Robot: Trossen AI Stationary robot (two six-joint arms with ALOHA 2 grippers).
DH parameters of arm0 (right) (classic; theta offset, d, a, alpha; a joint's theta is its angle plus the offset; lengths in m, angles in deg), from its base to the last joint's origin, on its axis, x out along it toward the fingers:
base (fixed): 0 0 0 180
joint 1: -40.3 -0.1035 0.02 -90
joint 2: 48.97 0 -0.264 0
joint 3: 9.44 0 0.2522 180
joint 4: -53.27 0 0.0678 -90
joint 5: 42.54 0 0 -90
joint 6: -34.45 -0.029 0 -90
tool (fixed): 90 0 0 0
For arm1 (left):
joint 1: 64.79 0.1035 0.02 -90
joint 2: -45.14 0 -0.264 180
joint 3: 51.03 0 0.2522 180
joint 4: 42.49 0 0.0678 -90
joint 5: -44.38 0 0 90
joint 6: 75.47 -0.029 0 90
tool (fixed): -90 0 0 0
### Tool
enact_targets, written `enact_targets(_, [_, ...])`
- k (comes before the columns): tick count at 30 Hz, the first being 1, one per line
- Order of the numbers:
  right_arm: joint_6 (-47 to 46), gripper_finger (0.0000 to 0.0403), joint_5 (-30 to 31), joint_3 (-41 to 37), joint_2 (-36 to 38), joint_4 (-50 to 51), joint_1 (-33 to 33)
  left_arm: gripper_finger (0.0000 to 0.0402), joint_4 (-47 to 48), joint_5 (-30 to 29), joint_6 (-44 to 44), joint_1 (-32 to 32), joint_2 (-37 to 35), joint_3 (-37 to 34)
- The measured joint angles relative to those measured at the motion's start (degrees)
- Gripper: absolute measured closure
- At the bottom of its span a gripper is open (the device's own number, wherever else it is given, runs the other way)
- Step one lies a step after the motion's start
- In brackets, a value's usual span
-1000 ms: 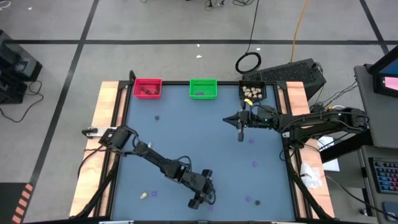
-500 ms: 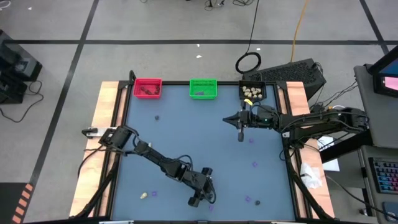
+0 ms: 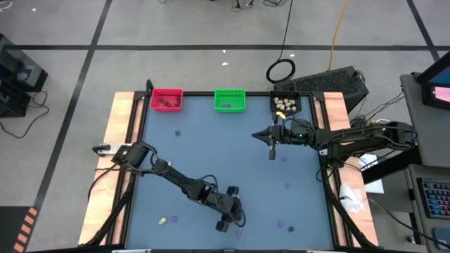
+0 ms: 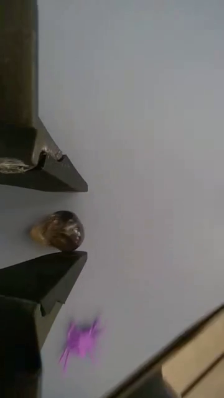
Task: Sort Halloween decoration
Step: Put the black skull toy into the red bin
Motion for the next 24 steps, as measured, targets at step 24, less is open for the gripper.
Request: enact_targets(24, [0.02, 0.0403, 0.0, 0.0, 0.0, 0.02, -0.01, 0.0239, 0.33, -11.54, 3.0, 3.61, 0.07, -0.02])
